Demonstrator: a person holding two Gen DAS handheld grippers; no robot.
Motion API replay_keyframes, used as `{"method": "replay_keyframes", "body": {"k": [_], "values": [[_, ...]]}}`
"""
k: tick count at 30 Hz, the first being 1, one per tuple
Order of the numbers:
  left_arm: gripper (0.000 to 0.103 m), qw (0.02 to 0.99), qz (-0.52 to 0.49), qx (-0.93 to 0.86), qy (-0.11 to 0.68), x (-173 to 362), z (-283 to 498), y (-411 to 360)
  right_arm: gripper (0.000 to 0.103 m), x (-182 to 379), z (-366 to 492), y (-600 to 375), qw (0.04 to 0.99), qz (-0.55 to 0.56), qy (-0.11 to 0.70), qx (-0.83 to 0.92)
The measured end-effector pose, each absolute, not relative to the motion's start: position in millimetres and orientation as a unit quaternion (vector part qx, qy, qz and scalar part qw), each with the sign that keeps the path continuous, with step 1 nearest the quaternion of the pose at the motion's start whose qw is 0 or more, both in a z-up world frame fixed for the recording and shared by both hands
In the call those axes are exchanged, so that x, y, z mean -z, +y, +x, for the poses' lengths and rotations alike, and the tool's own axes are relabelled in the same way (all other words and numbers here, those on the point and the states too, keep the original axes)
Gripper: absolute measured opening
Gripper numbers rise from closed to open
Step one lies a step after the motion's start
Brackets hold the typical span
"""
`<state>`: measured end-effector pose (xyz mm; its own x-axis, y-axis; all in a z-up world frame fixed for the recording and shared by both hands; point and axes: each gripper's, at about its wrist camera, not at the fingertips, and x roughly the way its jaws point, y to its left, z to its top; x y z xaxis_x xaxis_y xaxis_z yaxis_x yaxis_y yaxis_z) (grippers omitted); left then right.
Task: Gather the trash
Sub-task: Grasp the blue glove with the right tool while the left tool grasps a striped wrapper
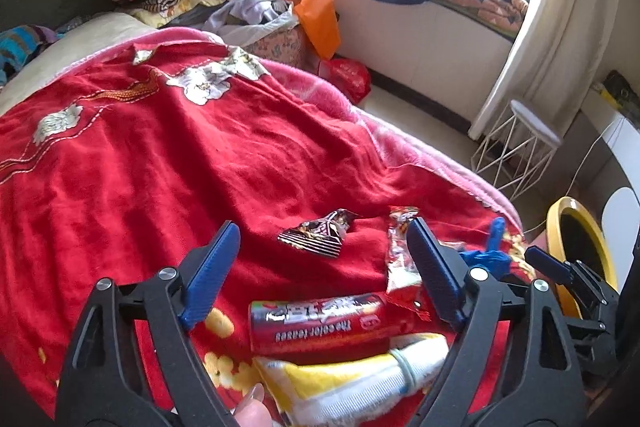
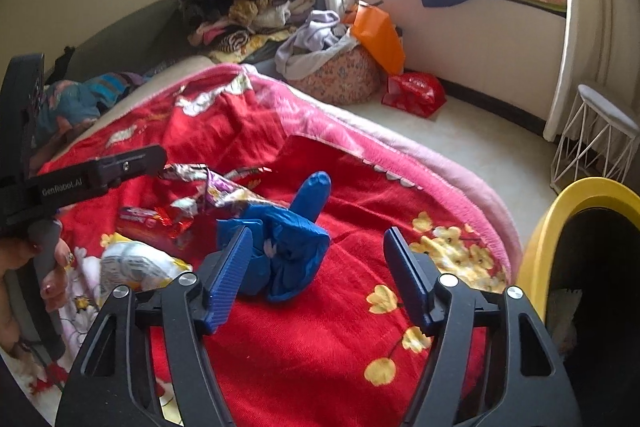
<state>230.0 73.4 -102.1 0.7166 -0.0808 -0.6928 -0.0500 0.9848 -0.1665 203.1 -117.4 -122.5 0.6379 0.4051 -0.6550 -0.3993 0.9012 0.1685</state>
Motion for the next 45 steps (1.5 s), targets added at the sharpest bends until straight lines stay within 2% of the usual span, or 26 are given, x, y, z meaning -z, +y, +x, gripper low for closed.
{"method": "replay_keyframes", "body": {"k": [3,5,6,8,9,14,18,19,34,45], "values": [[0.071,0.919,-0.088,0.002,0.386,108,237,74,0.051,130,210,-113,0.897,0.004,0.378,-0.232],[0.07,0.916,-0.088,-0.005,0.391,111,240,74,0.034,132,212,-113,0.893,0.008,0.38,-0.241],[0.068,0.915,-0.09,-0.008,0.394,113,242,75,0.03,133,213,-113,0.892,0.01,0.38,-0.244],[0.064,0.912,-0.093,-0.011,0.399,117,244,75,0.016,133,213,-114,0.89,0.013,0.382,-0.248],[0.062,0.912,-0.093,-0.013,0.4,118,246,75,0.013,133,213,-115,0.89,0.013,0.383,-0.248],[0.046,0.911,-0.095,-0.016,0.401,121,248,72,0.009,131,211,-115,0.888,0.01,0.383,-0.255],[0.023,0.91,-0.095,-0.016,0.403,122,248,71,0.007,129,208,-115,0.888,0.005,0.38,-0.26],[0.021,0.91,-0.097,-0.015,0.403,122,247,72,0.007,128,207,-116,0.888,0.004,0.379,-0.262],[0.013,0.92,-0.136,0.009,0.369,97,215,78,0.005,106,194,-130,0.889,0.027,0.357,-0.287],[0.012,0.927,-0.136,0.036,0.347,74,190,68,0.005,90,173,-135,0.894,0.02,0.327,-0.305]]}}
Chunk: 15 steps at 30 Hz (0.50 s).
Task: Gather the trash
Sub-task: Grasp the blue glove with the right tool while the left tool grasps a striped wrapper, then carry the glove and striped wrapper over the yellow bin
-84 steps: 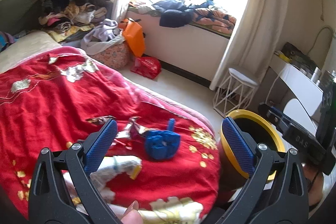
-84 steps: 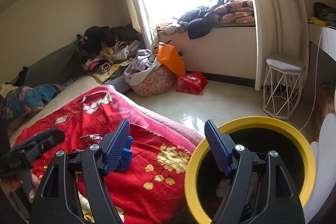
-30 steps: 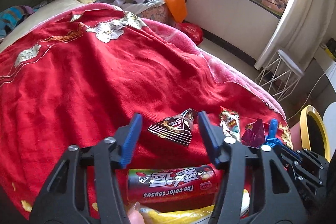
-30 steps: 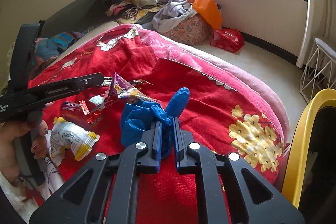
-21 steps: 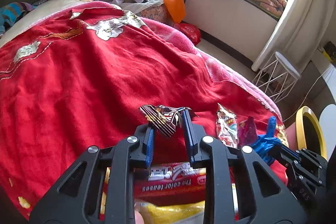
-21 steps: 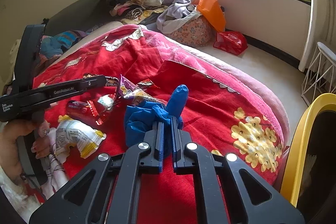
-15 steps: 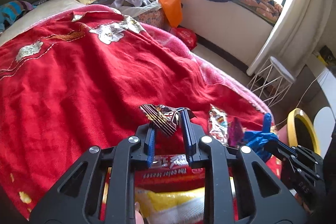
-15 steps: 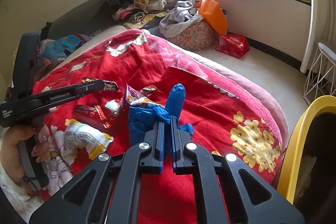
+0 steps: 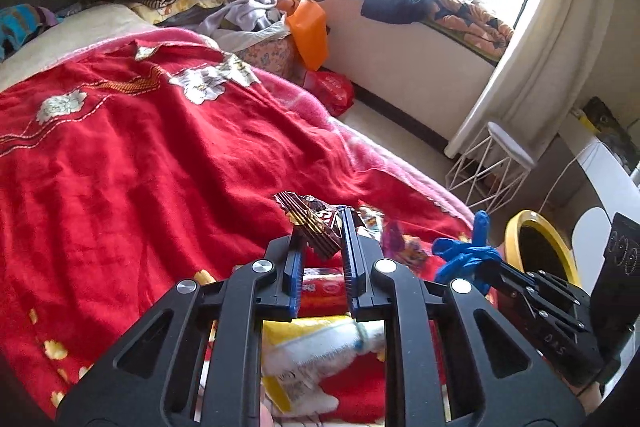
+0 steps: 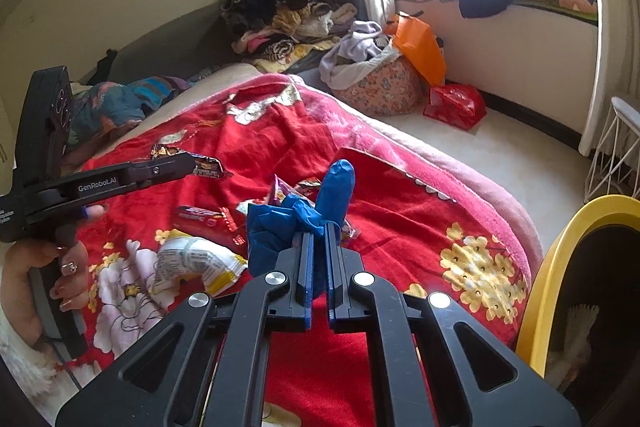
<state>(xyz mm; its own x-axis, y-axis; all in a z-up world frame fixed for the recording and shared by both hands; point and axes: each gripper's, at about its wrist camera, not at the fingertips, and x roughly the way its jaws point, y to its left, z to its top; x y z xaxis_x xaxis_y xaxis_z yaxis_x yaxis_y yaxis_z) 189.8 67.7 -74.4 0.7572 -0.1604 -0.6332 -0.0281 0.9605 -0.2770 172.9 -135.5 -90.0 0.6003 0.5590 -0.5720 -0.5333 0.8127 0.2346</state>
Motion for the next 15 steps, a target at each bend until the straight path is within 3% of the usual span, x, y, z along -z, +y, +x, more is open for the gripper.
{"method": "replay_keyframes", "body": {"k": [15], "values": [[0.011,0.933,-0.121,0.076,0.329,53,168,41,0.005,64,154,-160,0.911,0.022,0.284,-0.297]]}}
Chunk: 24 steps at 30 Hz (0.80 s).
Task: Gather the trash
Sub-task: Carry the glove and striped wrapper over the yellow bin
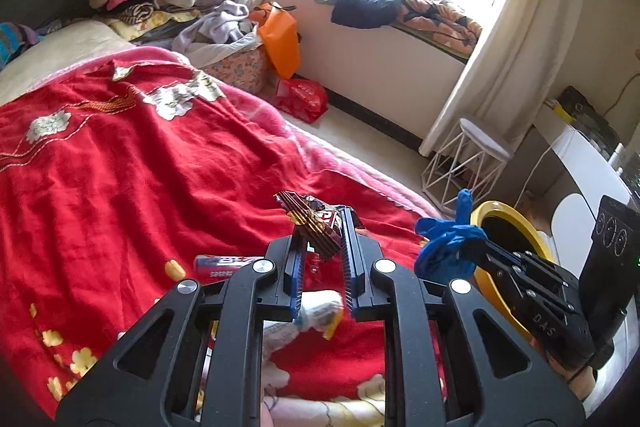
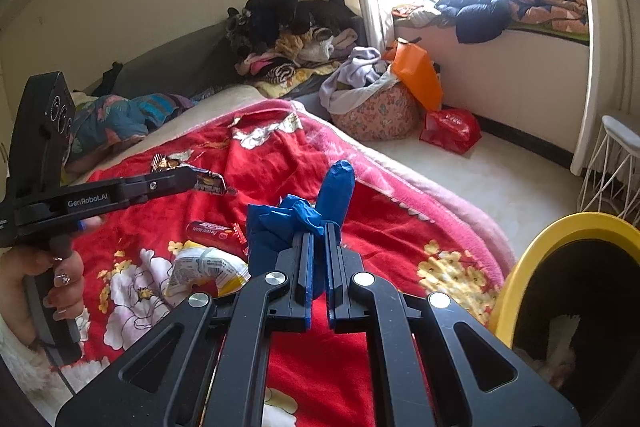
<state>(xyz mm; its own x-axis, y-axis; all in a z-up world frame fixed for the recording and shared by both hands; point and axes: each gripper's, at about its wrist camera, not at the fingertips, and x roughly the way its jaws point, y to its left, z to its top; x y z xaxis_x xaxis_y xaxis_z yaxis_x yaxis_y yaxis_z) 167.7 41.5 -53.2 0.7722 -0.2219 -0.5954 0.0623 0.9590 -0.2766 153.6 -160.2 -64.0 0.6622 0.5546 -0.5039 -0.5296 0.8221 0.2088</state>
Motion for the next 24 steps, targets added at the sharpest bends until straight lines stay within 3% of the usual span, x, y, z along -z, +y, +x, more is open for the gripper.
{"method": "replay_keyframes", "body": {"k": [24], "values": [[0.011,0.934,-0.097,0.143,0.313,33,138,-13,0.005,43,138,-228,0.94,0.07,0.255,-0.215]]}}
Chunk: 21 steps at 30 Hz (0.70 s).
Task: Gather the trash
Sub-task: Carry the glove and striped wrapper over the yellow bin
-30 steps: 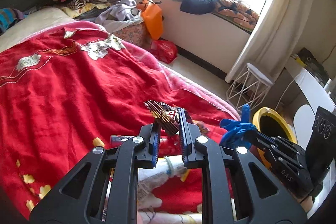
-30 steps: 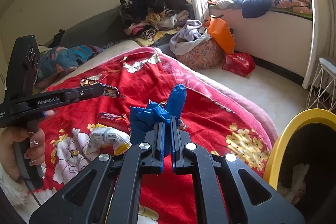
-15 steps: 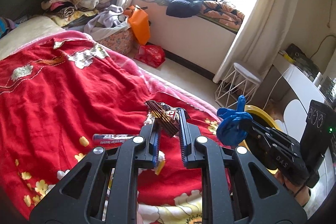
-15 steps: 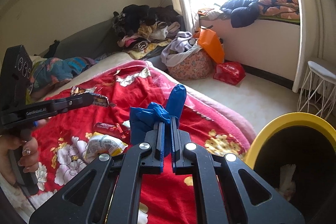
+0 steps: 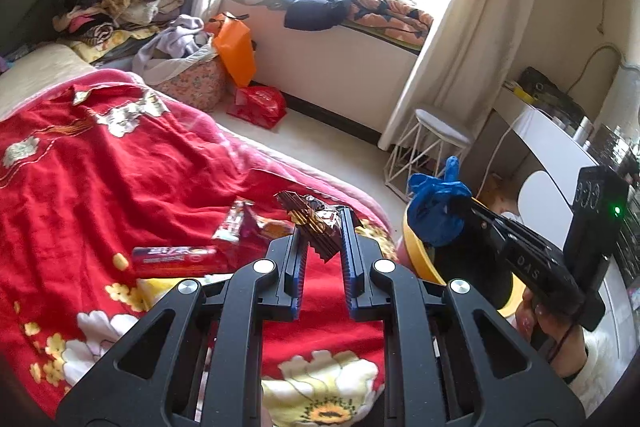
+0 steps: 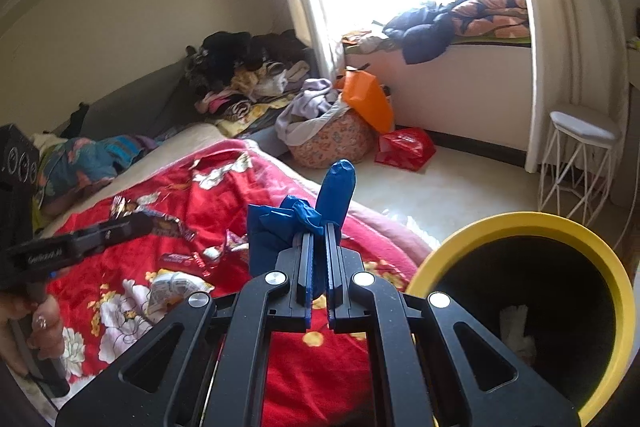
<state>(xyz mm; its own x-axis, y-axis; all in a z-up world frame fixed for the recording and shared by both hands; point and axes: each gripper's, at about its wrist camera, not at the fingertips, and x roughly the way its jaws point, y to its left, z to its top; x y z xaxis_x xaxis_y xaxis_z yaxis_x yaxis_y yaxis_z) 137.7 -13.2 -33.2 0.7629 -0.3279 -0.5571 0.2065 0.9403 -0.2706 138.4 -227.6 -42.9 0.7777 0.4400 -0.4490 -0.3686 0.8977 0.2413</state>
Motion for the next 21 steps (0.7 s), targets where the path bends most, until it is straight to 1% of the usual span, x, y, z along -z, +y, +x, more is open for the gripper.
{"method": "replay_keyframes", "body": {"k": [21], "values": [[0.011,0.923,-0.064,0.198,0.324,42,127,-71,0.005,43,139,-295,0.947,0.139,0.257,-0.131]]}}
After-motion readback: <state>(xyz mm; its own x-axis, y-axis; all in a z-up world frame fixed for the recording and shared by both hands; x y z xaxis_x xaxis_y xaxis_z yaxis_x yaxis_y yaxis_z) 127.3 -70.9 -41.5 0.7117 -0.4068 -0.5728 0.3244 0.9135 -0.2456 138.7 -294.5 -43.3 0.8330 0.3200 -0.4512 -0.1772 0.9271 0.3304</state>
